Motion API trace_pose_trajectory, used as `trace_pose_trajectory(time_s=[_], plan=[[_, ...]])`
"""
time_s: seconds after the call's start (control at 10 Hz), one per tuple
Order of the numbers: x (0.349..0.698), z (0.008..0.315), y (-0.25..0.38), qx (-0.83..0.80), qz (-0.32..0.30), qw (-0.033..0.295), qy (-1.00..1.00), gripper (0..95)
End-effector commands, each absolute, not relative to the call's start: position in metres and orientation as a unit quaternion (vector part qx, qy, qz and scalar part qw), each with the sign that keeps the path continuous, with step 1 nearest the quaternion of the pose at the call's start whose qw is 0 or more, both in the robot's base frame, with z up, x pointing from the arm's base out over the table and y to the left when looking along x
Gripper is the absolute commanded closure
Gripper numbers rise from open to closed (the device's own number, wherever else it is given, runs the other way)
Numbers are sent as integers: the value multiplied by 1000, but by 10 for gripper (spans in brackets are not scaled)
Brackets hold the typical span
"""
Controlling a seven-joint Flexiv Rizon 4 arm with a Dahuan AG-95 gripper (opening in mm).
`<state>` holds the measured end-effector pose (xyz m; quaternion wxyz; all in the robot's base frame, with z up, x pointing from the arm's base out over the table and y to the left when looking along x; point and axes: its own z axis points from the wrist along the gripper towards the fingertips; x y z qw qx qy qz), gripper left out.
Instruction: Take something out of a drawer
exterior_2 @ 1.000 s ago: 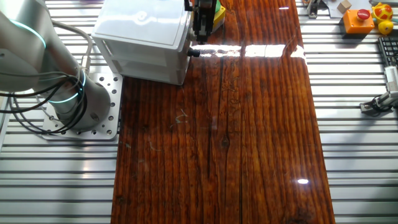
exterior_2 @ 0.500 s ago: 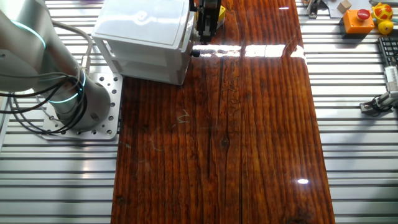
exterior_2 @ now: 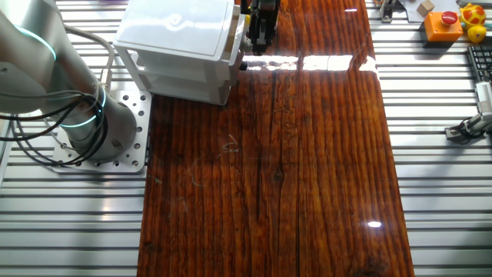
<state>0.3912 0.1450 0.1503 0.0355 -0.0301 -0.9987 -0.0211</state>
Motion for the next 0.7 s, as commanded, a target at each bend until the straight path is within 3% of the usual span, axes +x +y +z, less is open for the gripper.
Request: trace_pose_trajectory(time_s=[0.1,0.7], plan=[[396,152,143,-30,-21,37,-999,950],[422,152,136,-32,-20,39,-999,950]])
